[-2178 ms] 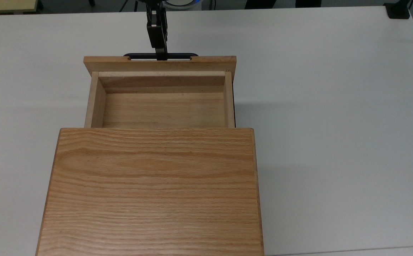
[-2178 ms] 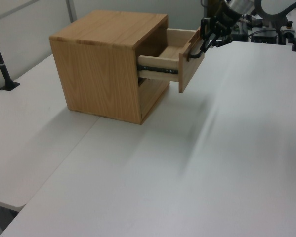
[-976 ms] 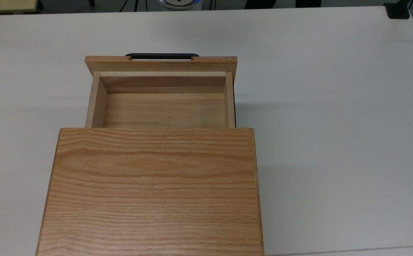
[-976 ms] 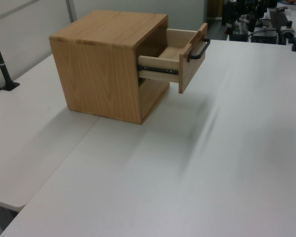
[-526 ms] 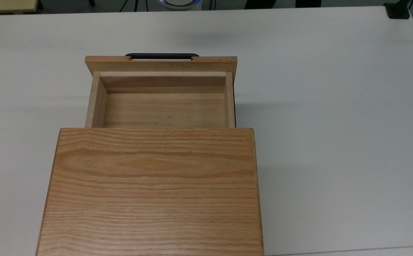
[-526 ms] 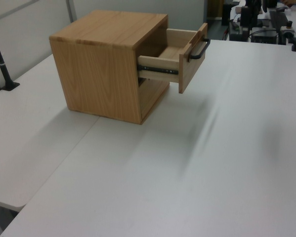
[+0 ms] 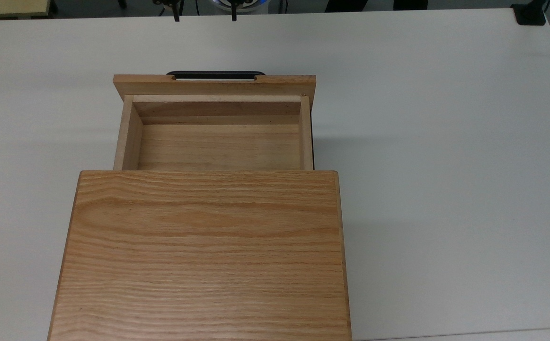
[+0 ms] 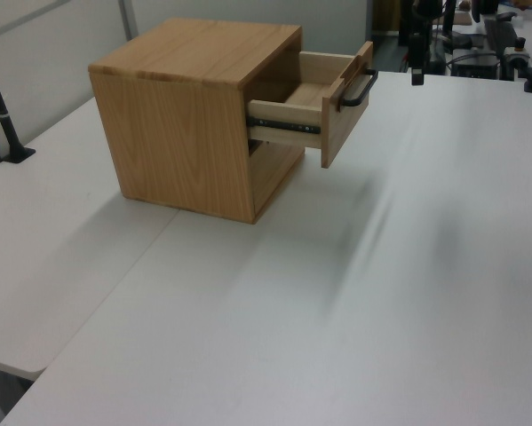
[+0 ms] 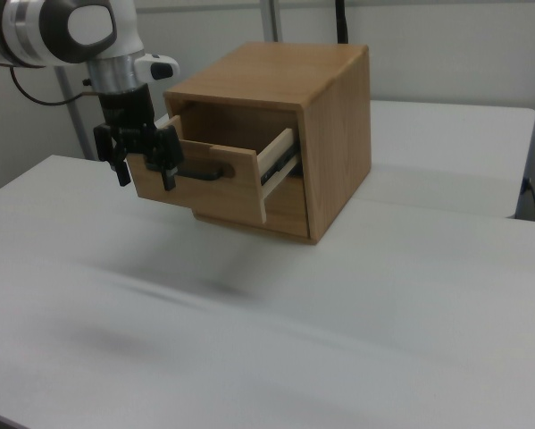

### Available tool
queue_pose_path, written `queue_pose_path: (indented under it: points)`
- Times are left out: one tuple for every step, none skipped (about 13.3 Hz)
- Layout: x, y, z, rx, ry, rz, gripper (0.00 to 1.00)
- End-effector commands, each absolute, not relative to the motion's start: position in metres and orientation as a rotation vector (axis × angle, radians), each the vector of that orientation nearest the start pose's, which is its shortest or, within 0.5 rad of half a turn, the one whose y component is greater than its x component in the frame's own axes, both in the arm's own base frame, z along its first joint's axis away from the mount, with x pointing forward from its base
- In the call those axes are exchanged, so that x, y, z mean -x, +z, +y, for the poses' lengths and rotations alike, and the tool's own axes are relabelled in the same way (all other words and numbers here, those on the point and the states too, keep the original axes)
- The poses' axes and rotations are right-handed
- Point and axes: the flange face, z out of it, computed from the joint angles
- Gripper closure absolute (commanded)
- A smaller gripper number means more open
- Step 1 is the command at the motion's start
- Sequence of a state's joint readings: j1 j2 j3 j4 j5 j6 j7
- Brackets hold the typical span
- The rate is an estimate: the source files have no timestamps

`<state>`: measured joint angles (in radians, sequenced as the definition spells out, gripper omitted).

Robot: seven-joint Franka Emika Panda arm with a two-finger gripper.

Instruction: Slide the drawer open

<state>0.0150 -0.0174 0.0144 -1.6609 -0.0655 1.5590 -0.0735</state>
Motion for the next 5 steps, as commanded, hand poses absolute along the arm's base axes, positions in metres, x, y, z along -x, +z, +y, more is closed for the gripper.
queue_pose_path:
  points:
    - [-0.5565,0.5900,0.0183,3.214,0.069,-0.196,0.00]
    - [-0.5599,0.5926,0.0179,3.212,0.014,-0.052,0.00]
    - [-0.5613,0.5914,0.0190,3.213,0.006,0.022,0.00]
    - [-0.5626,0.5872,0.0198,3.215,0.020,0.018,0.00]
    - [-0.5626,0.5871,0.0215,3.215,0.020,0.013,0.00]
